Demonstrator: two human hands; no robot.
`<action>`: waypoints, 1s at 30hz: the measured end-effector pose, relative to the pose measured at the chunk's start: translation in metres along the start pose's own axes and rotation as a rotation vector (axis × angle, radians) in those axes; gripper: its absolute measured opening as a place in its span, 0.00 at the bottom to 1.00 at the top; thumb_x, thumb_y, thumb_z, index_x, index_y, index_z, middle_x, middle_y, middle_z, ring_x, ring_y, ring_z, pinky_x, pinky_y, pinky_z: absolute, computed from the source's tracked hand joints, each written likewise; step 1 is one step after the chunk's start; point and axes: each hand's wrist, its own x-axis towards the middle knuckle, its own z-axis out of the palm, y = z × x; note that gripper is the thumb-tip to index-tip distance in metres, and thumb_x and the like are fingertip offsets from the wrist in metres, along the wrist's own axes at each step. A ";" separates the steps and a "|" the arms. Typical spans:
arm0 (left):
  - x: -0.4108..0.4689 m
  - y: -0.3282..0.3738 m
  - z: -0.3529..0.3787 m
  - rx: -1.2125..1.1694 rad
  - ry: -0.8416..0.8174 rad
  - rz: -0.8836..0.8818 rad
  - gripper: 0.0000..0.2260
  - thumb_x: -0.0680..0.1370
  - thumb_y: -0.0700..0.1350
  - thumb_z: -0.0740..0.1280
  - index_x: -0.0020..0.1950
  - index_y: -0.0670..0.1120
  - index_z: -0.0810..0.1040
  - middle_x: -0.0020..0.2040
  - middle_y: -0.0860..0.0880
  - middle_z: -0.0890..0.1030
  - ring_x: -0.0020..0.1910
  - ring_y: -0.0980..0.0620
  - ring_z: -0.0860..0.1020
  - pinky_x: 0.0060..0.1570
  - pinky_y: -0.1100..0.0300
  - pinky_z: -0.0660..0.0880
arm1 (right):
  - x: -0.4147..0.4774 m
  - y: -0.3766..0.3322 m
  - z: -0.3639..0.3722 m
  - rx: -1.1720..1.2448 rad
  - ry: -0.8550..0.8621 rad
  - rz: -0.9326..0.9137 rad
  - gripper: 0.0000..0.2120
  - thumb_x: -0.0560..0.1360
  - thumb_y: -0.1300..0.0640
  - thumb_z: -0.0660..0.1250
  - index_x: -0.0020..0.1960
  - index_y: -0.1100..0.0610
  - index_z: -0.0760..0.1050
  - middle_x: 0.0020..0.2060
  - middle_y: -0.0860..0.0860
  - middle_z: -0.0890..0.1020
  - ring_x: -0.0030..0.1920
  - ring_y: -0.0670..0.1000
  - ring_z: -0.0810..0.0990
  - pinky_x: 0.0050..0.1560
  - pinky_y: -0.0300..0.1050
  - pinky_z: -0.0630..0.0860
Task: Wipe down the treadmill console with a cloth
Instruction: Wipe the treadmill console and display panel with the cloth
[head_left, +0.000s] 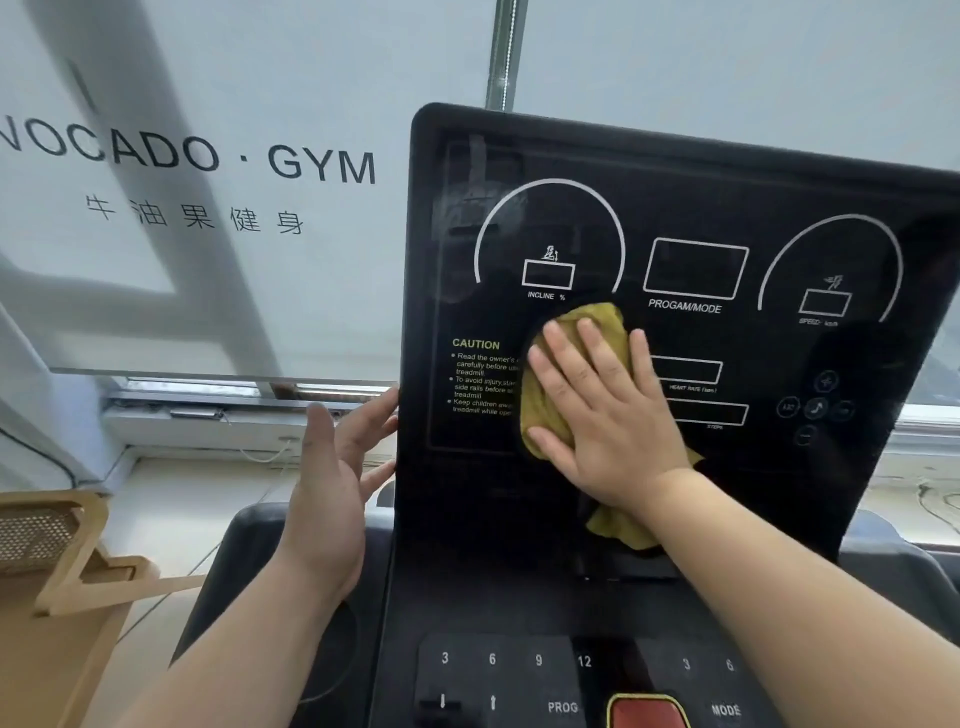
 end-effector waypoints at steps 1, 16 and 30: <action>-0.001 0.001 -0.001 0.000 -0.008 -0.008 0.35 0.78 0.69 0.41 0.70 0.54 0.77 0.69 0.56 0.79 0.71 0.58 0.72 0.73 0.40 0.64 | 0.006 0.013 -0.005 0.006 0.007 0.065 0.39 0.81 0.35 0.55 0.84 0.53 0.48 0.83 0.53 0.49 0.83 0.59 0.48 0.80 0.67 0.42; -0.009 -0.009 0.004 -0.060 0.083 0.035 0.34 0.79 0.67 0.43 0.66 0.50 0.79 0.65 0.52 0.82 0.69 0.55 0.75 0.71 0.43 0.67 | 0.130 -0.055 -0.049 0.142 0.078 0.084 0.40 0.82 0.36 0.50 0.84 0.59 0.46 0.83 0.59 0.48 0.83 0.60 0.45 0.81 0.61 0.44; -0.019 -0.028 0.015 0.332 0.091 0.158 0.35 0.77 0.74 0.46 0.77 0.57 0.67 0.74 0.56 0.73 0.74 0.56 0.68 0.75 0.46 0.64 | -0.026 -0.051 0.013 0.103 -0.056 0.177 0.40 0.81 0.36 0.52 0.84 0.55 0.41 0.83 0.55 0.42 0.83 0.57 0.40 0.81 0.60 0.41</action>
